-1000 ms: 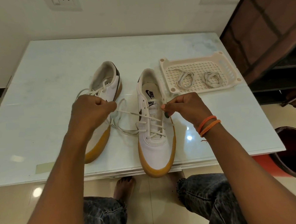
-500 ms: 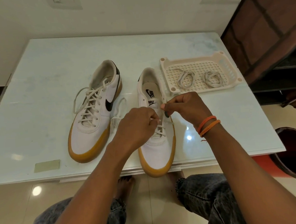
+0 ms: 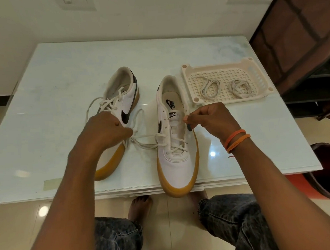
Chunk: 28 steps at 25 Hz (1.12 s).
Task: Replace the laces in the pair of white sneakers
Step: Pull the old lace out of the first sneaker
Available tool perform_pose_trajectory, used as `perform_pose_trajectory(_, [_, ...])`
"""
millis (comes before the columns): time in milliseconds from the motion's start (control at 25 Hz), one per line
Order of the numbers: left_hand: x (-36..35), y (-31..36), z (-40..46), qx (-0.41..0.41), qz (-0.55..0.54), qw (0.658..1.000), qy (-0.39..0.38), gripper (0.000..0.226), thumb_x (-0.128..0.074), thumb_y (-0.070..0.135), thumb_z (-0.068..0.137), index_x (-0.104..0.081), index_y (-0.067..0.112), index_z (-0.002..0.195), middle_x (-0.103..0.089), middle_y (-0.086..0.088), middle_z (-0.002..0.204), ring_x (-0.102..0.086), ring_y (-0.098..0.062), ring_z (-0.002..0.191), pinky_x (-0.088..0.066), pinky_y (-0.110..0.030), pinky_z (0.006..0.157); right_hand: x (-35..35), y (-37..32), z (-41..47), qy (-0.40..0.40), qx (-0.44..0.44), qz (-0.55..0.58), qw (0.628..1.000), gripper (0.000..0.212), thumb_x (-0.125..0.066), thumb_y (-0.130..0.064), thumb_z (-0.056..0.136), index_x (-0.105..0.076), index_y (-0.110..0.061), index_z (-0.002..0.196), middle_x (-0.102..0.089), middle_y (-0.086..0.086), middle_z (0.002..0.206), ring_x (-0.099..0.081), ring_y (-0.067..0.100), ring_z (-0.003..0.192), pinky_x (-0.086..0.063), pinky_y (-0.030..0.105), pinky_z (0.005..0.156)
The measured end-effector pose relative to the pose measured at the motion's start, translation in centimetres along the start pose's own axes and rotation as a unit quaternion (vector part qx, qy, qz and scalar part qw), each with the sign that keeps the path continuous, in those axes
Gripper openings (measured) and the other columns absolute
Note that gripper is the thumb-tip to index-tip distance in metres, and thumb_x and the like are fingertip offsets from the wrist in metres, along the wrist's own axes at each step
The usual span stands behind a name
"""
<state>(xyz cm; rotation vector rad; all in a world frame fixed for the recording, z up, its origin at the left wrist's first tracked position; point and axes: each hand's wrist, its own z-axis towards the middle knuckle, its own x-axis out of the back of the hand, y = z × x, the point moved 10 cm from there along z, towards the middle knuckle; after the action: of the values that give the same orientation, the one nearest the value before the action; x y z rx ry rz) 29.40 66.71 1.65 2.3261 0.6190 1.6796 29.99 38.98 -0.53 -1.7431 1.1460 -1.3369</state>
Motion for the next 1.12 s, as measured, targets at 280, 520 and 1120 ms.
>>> perform_pose_trajectory(280, [-7.8, 1.5, -1.7, -0.032, 0.184, 0.956, -0.225, 0.023, -0.068, 0.019, 0.081, -0.048, 0.017, 0.071, -0.057, -0.003, 0.086, -0.059, -0.022, 0.086, -0.053, -0.038, 0.085, -2.8, -4.5, -2.6, 0.056, 0.24, -0.243, 0.938, 0.014, -0.077, -0.028, 0.075, -0.068, -0.023, 0.085, -0.041, -0.004, 0.105, -0.052, 0.009, 0.073, -0.051, 0.03, 0.072])
perform_pose_trajectory(520, [-7.2, 5.3, -2.4, -0.031, -0.038, 0.994, -0.102, 0.019, -0.058, 0.027, 0.09, -0.064, 0.01, 0.09, -0.068, -0.007, 0.07, -0.07, -0.022, 0.063, -0.061, -0.039, 0.065, -5.1, -4.0, -3.2, -0.022, 0.211, -0.257, 0.943, 0.009, -0.076, -0.029, 0.078, -0.073, -0.02, 0.08, -0.027, -0.004, 0.119, -0.055, 0.015, 0.071, -0.051, 0.029, 0.073])
perform_pose_trajectory(1120, [-9.7, 7.4, -9.0, -0.015, -0.026, 0.999, -0.014, 0.026, -0.059, 0.031, 0.096, -0.063, 0.01, 0.112, -0.066, -0.005, 0.104, -0.066, -0.02, 0.089, -0.051, -0.027, 0.078, -1.7, -2.4, -5.5, 0.096, 0.109, -0.08, 0.986, 0.013, -0.066, -0.014, 0.085, -0.072, -0.017, 0.096, -0.048, 0.002, 0.118, -0.061, 0.018, 0.095, -0.052, 0.031, 0.085])
